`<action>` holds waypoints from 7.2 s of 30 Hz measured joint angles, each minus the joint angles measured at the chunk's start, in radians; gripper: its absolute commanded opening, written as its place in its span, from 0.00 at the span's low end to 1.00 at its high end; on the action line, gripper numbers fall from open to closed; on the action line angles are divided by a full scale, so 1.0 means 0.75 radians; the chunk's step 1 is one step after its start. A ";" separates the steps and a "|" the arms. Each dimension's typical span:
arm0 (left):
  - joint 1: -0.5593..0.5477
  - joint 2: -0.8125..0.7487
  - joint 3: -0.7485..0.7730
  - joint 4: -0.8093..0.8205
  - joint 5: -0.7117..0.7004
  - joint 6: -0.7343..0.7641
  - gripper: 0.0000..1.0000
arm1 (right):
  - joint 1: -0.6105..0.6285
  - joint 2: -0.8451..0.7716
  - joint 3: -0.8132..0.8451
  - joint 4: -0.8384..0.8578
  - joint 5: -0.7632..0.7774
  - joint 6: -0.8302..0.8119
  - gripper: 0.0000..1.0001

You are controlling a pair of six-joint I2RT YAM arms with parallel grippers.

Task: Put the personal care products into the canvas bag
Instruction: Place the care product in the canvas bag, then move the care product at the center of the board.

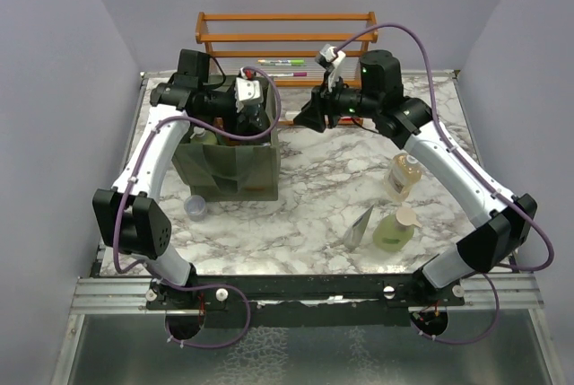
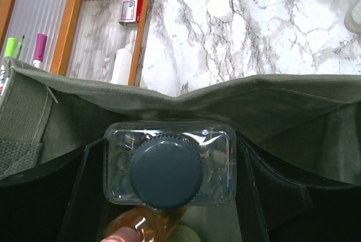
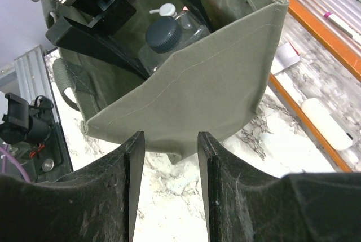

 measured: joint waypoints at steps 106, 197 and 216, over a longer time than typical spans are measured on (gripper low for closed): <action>-0.020 -0.305 -0.038 0.225 -0.367 -0.292 0.93 | -0.277 -0.378 -0.304 -0.023 0.277 -0.216 0.67; -0.022 -0.554 -0.128 0.224 -0.779 -0.545 0.94 | -0.042 0.039 -0.415 -0.109 0.759 -0.216 0.98; -0.022 -0.555 -0.128 0.223 -0.778 -0.545 0.94 | -0.042 -0.064 -0.536 -0.162 0.689 -0.223 0.95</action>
